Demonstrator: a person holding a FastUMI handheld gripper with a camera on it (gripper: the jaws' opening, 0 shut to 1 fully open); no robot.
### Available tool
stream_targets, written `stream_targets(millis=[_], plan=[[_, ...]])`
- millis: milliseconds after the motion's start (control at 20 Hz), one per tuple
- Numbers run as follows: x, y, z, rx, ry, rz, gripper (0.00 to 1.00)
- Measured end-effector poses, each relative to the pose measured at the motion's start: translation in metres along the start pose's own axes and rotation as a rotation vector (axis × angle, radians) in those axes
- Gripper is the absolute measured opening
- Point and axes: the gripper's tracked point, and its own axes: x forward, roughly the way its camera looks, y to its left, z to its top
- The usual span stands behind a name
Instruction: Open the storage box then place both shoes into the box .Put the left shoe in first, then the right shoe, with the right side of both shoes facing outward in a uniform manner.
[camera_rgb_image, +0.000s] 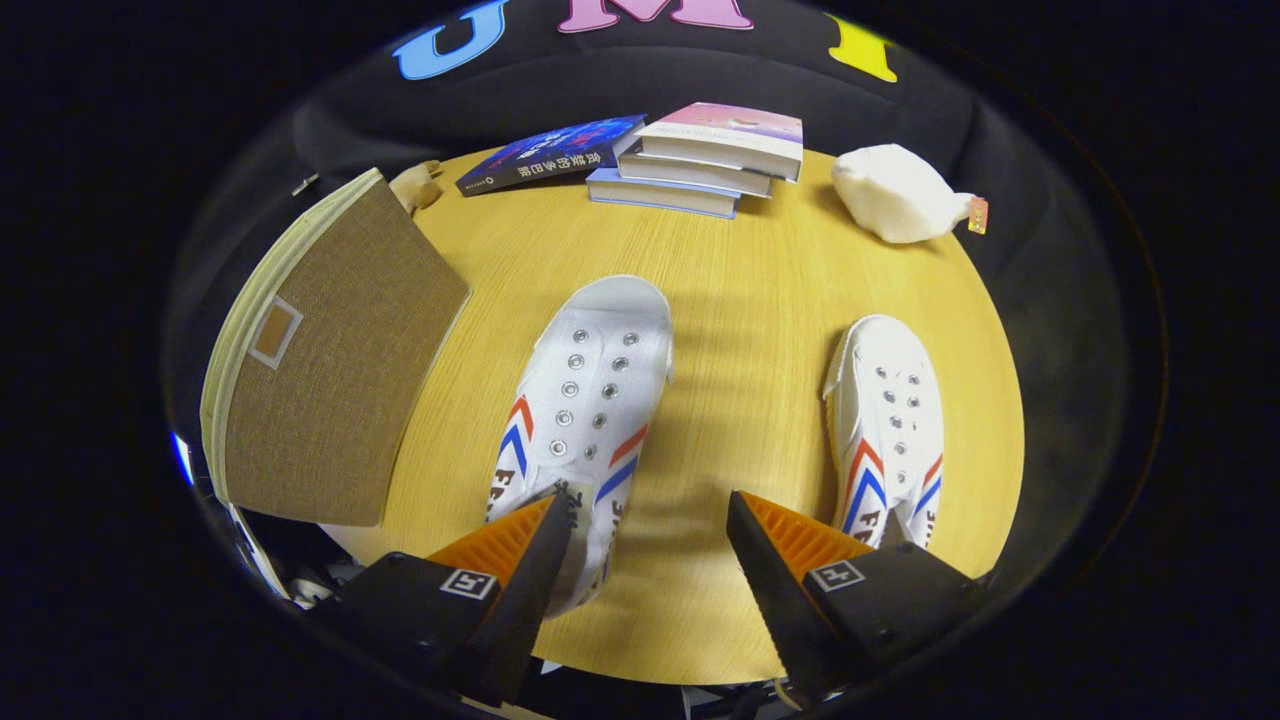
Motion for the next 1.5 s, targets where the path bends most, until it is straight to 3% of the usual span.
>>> stream_targets(millis=[100,300,400,450,600,700,750,1100,1500], plan=[[0.009,0.003,0.003,0.018,0.008,0.029,0.92],[0.022,0.011,0.007,0.044,0.017,0.061,0.65],[0.023,0.021,0.007,0.074,0.023,0.087,0.47],[0.022,0.020,0.007,0.081,0.021,0.080,0.31],[0.022,0.020,0.006,0.142,0.028,0.085,0.27],[0.022,0.017,0.007,0.198,0.014,0.084,0.19],[0.023,0.017,0.007,0.220,0.011,0.083,0.10],[-0.001,0.029,0.017,0.305,-0.032,0.073,0.05],[-0.101,0.062,0.060,0.353,-0.164,0.087,0.05]])
